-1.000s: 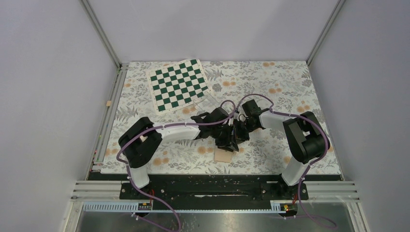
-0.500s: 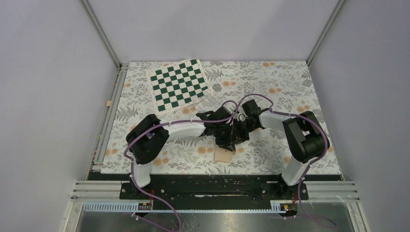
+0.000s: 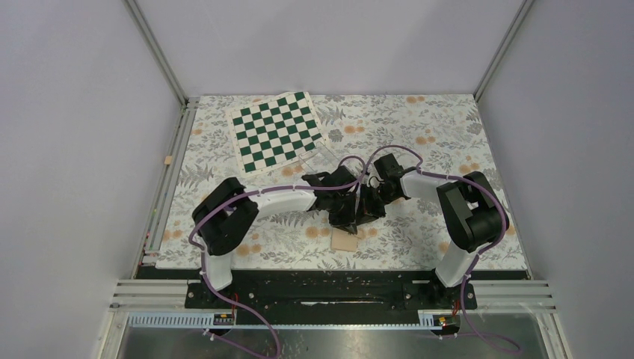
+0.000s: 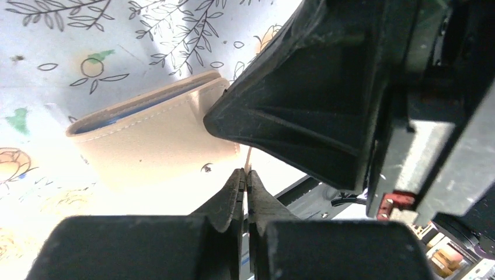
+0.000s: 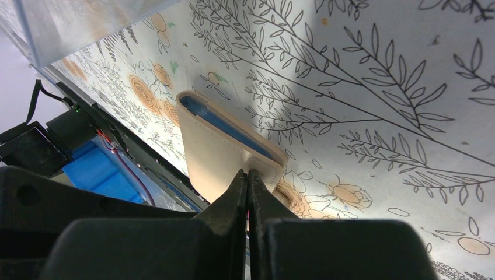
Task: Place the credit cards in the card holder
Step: Close the card holder at the center of the board.
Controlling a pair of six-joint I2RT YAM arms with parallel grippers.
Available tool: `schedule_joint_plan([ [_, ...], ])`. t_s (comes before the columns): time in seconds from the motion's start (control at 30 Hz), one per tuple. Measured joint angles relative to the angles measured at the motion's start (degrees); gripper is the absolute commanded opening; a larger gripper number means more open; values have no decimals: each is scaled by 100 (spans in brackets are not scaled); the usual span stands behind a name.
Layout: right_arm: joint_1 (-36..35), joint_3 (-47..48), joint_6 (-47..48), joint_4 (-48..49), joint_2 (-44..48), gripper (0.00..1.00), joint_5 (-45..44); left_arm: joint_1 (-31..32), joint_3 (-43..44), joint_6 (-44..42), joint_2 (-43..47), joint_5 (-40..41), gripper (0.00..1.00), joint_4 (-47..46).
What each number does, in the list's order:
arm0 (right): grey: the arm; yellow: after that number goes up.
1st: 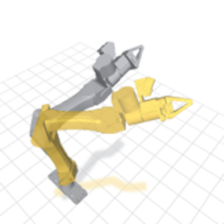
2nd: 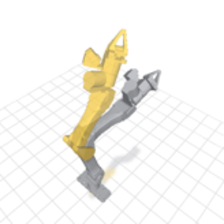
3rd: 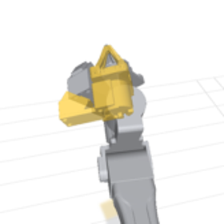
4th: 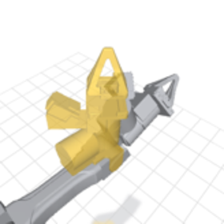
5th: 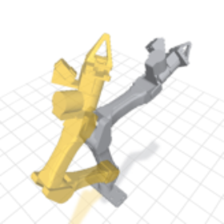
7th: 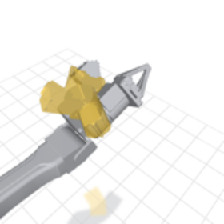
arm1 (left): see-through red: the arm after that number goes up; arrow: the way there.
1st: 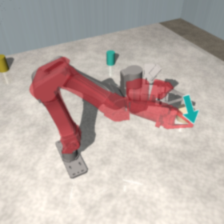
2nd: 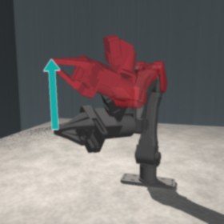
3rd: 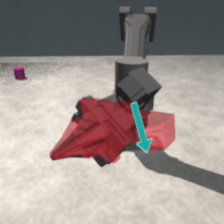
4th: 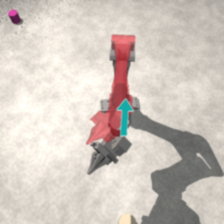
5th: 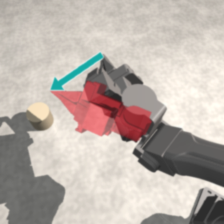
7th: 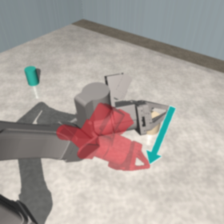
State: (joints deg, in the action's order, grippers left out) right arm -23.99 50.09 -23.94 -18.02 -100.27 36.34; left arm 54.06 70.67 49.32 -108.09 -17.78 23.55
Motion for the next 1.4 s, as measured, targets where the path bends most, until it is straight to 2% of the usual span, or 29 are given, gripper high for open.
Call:
schedule_joint_plan([
  [0.27, -2, 28, 70, -50, 0, 0, -20, -96, -107, -234, 289, 378, 0, 328],
  [0.63, -2, 31, 101, -55, 0, 0, -17, -146, -223, -341, 289, 459, 0, 372],
  [1.2, -2, 33, 103, -57, 0, 0, -17, -153, -544, -286, 289, 116, 0, -306],
  [1.4, -7, 33, 125, -72, 28, 9, -33, -151, -391, -310, 136, 140, 0, -138],
])
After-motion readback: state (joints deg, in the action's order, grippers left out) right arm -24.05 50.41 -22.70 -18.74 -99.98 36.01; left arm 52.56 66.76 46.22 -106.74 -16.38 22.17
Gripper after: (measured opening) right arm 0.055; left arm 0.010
